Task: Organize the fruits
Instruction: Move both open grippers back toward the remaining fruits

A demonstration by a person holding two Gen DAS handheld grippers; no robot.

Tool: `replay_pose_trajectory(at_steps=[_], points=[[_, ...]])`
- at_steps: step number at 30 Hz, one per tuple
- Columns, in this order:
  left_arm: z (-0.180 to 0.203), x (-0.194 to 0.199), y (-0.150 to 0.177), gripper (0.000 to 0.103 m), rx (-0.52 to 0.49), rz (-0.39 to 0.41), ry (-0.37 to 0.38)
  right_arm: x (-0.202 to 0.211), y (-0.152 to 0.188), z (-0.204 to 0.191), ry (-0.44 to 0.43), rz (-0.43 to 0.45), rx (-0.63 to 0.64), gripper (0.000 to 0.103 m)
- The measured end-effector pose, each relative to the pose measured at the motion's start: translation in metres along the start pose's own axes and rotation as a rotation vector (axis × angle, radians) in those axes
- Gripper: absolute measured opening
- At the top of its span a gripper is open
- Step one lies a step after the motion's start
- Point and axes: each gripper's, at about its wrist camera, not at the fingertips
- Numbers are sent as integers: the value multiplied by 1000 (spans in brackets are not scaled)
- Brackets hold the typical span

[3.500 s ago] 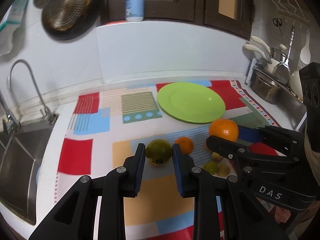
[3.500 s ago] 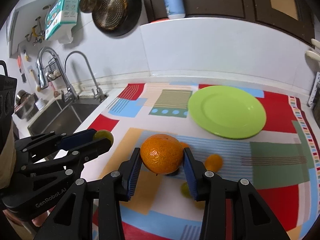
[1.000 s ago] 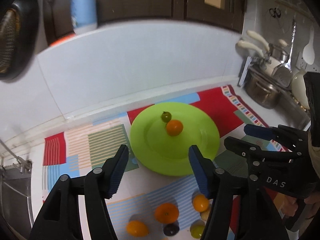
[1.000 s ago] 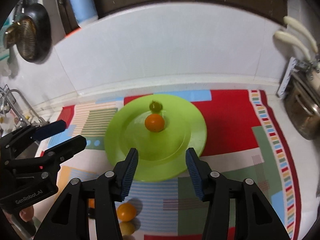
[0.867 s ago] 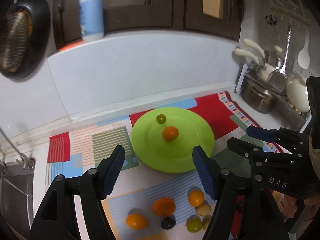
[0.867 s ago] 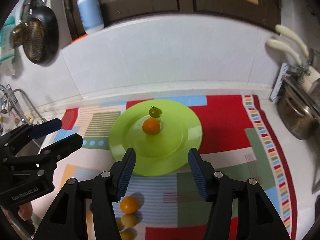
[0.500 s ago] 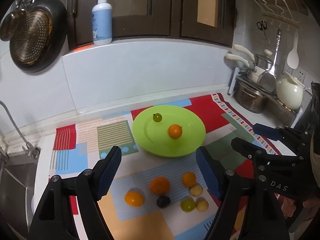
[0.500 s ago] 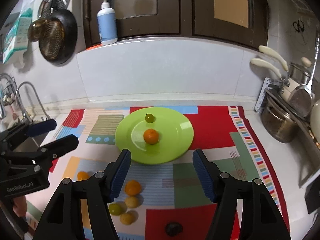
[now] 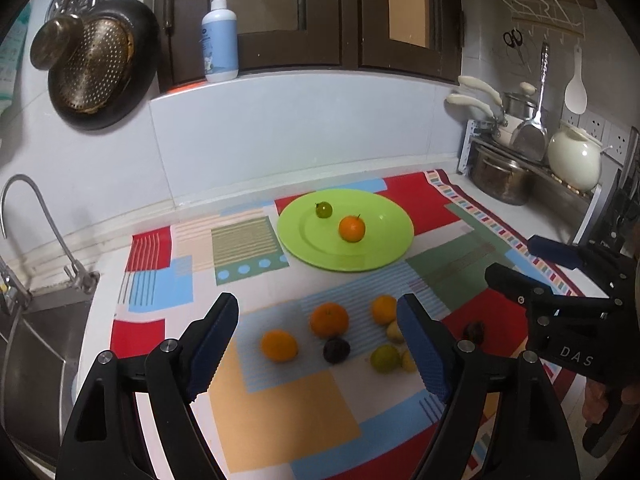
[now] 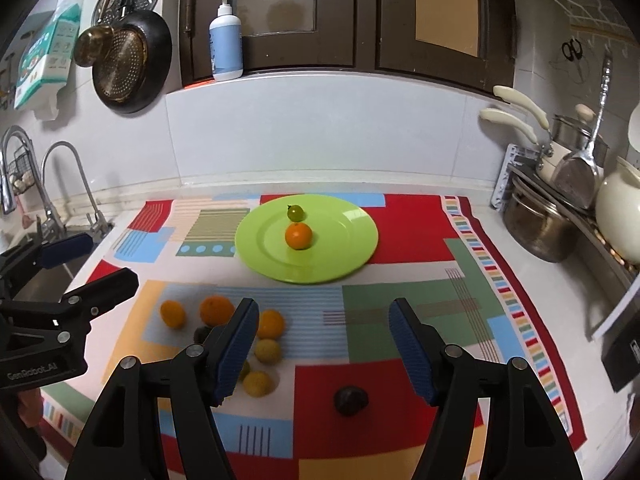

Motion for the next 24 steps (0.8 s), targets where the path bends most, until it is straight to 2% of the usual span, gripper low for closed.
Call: replay_pose_trajectory(at_steps=[6,14,24], points=[[-1,3,20,81,-31,9,-23,7,15,-11,10,8,30,68],[-2,-1,40,81,-81,12,-11,7,32,-27,-12,1,74,68],[-4,-18,49,78,-181,14,10,-9,47,-40,-29,-40,108,68]])
Point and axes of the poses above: each gripper's, at about its wrist camera, not at the fingertips, and x roughly against the way its jaws point, z to its right, y to its underside, and after that the axes turned 6 degrees about -z, right-handed
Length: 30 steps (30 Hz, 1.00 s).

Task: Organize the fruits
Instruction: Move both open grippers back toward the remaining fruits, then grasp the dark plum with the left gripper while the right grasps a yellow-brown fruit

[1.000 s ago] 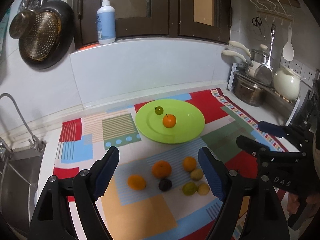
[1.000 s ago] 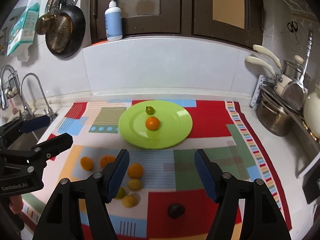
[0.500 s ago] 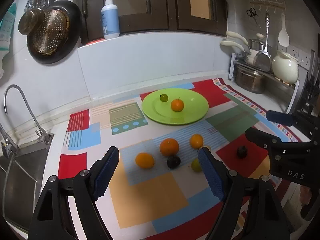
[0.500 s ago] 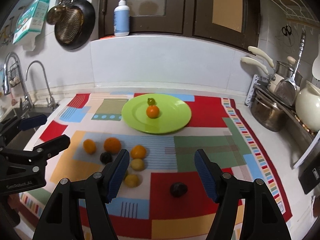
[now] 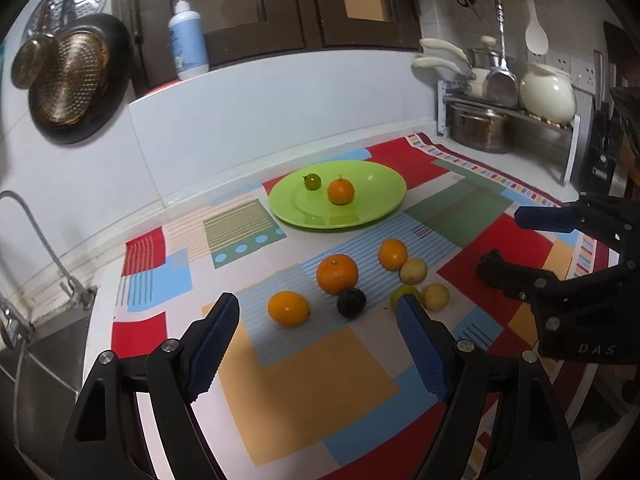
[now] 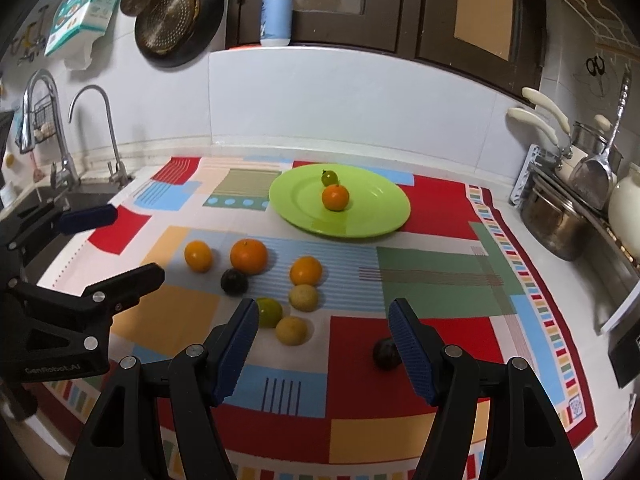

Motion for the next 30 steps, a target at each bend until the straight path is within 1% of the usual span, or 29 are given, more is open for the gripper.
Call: replay_pose_trajectory(at_steps=[2,5,7,8,10,12,14,18,23,28,30], points=[[0,-5,0,77,-10,-1,17,-6,1,-2,-12,-14,3,68],[1,-15,-1,68,-22,-13,42,-14,2,-3,-30,-31,2,68],[2,-23,-2,65,-34,-27,61,-19,2,-3,-39,-42,2,68],[3,-26,-2,61,-37,-34,70,-22,2,-2,-44,-47,-1,67],[4,-35,-3,59,-41,-58,92,-28,3,-1,-59,-62,-8,65],[4,-44,-3,56,-38,-79,113,-35,3,-1,-73,-80,-12,61],[5,-52,-3,52,-40,-100,127,-40,3,-1,-78,-94,-15,60],[7,-66,-4,51,-50,-123,146,-53,4,1,-99,-127,-20,53],[8,-79,-5,47,-56,-146,160,-65,5,2,-122,-159,-23,49],[7,-90,-6,46,-49,-160,173,-75,6,1,-150,-184,-18,44],[7,-94,-6,41,-47,-170,174,-78,6,1,-157,-192,-19,42]])
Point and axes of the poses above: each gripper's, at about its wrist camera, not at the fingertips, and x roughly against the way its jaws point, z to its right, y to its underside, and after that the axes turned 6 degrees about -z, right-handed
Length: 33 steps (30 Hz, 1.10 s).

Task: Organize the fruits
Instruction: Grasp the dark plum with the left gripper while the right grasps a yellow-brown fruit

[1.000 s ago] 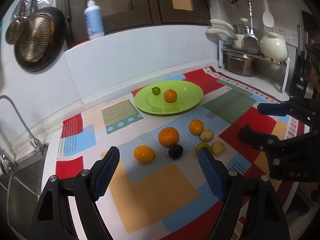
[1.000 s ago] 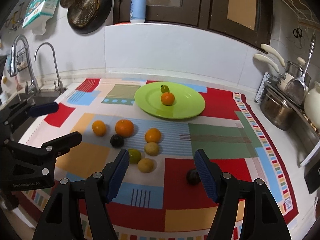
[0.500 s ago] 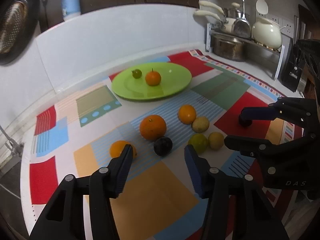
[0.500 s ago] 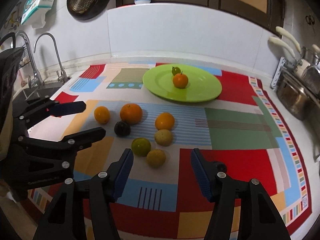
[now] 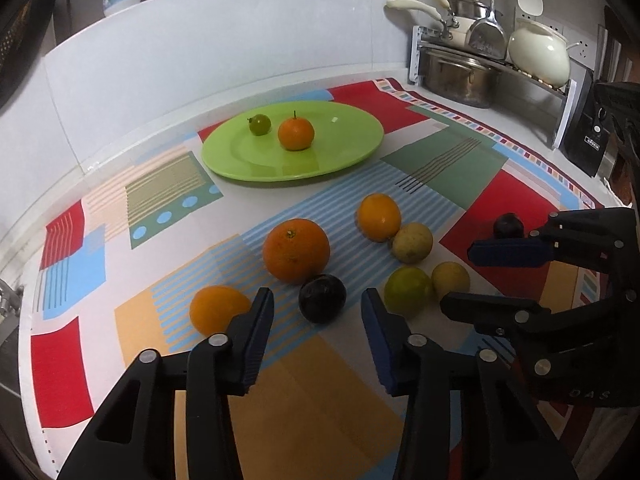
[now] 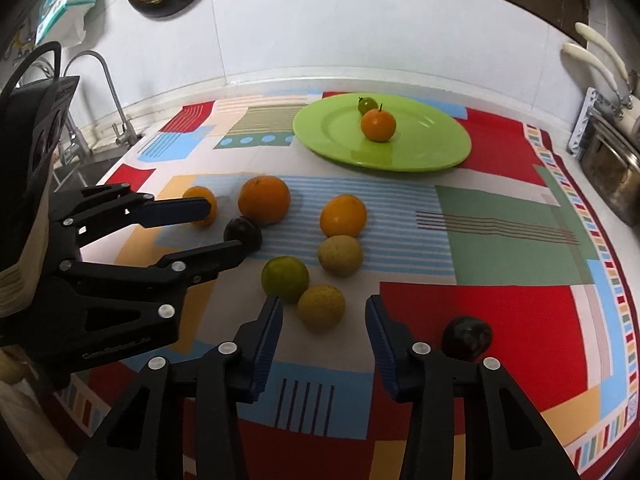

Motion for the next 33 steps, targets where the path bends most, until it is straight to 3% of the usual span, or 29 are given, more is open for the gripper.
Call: replay_pose_trajectory(at_steps=[11,33], points=[[-1,-12,0,27,11,-53,25,-10,-3,1,-25,-22,-6,29],[6,32,-4,27,53,11,8,22,-4,3,-26,62,-31,29]])
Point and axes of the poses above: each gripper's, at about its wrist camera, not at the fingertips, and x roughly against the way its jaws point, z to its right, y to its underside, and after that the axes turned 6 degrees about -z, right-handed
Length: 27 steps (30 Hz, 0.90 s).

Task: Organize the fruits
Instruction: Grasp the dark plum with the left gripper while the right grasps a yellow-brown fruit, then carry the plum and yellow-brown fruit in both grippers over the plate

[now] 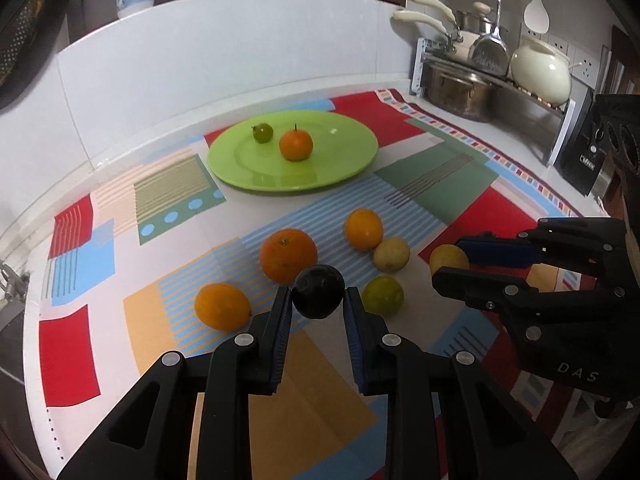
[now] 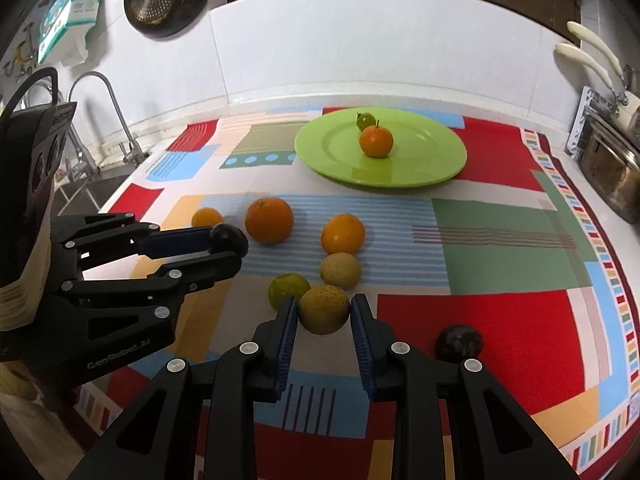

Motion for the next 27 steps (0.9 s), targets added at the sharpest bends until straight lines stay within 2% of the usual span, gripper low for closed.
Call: replay_pose_trajectory(at_steps=[15,27], points=[[2,30,-26,27,25,98,-33,28,-27,8,21,112,6,29],[2,35,-63,27,22,170,-45,43,-57,21,32,176,-2,29]])
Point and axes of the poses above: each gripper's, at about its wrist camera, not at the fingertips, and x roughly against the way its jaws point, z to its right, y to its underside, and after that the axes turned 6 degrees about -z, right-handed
